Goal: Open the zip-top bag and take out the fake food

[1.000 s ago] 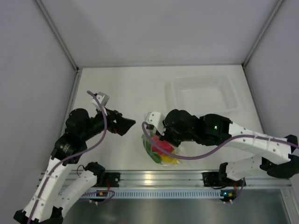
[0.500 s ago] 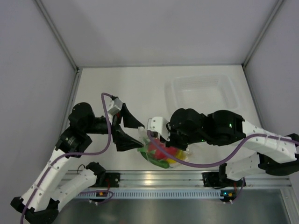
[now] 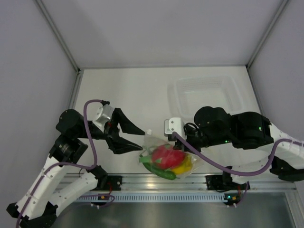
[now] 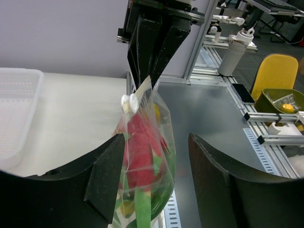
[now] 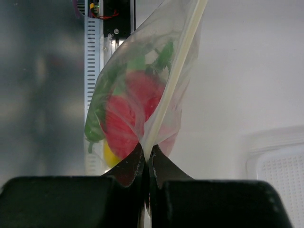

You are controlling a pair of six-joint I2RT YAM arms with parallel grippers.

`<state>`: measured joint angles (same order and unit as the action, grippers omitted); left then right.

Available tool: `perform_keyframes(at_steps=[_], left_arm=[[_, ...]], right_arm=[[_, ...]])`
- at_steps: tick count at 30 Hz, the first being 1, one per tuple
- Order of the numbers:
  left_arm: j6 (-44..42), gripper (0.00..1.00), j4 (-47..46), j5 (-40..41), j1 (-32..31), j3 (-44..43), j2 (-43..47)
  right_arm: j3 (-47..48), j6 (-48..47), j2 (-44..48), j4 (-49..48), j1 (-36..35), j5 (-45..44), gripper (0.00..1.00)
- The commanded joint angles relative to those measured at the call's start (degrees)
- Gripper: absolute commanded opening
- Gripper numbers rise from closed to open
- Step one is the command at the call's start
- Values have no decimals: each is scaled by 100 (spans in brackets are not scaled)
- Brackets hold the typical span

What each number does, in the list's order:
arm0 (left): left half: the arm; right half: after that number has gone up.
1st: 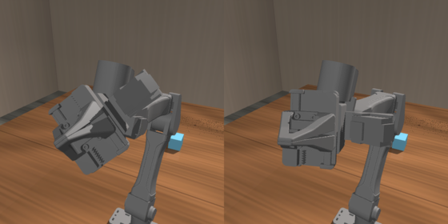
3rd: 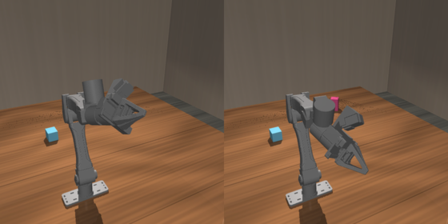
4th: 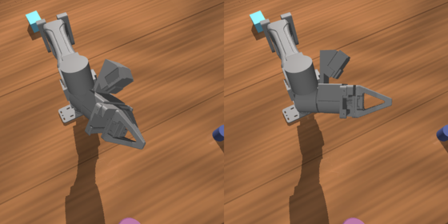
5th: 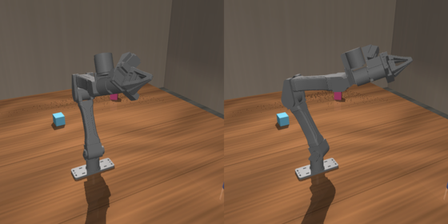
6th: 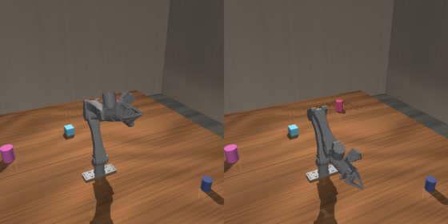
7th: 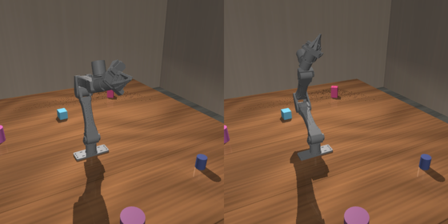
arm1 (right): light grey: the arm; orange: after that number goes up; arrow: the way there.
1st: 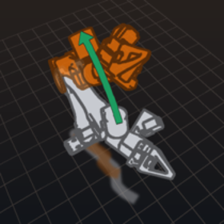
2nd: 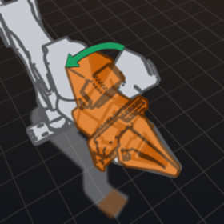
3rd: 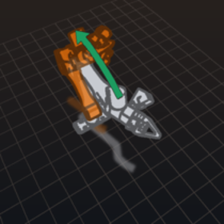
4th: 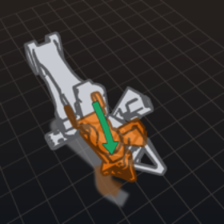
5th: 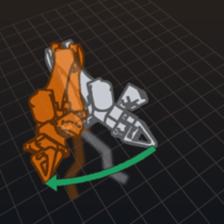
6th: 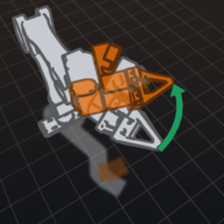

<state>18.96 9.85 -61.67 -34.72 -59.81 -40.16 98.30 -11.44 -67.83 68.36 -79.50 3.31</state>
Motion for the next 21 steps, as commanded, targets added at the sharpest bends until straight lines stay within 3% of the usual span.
perform_keyframes(at_steps=[1,9,12,18,20,21], left_arm=[[81,61,-466,41,-122,-162,-27],[442,65,-1115,322,-325,-4,-149],[468,74,-1134,603,-377,4,-167],[424,75,-1187,849,-395,145,-167],[407,89,-1196,1103,-395,224,-150],[372,90,-1196,1148,-395,250,-150]], right_arm=[[-3,10,340,-1087,-118,117,0],[-171,28,367,-1298,-127,231,0],[-180,19,394,-1360,-118,293,0],[-136,10,376,-1308,-127,477,0],[-110,2,359,-1255,-135,635,0],[-101,2,367,-1263,-135,670,0]])
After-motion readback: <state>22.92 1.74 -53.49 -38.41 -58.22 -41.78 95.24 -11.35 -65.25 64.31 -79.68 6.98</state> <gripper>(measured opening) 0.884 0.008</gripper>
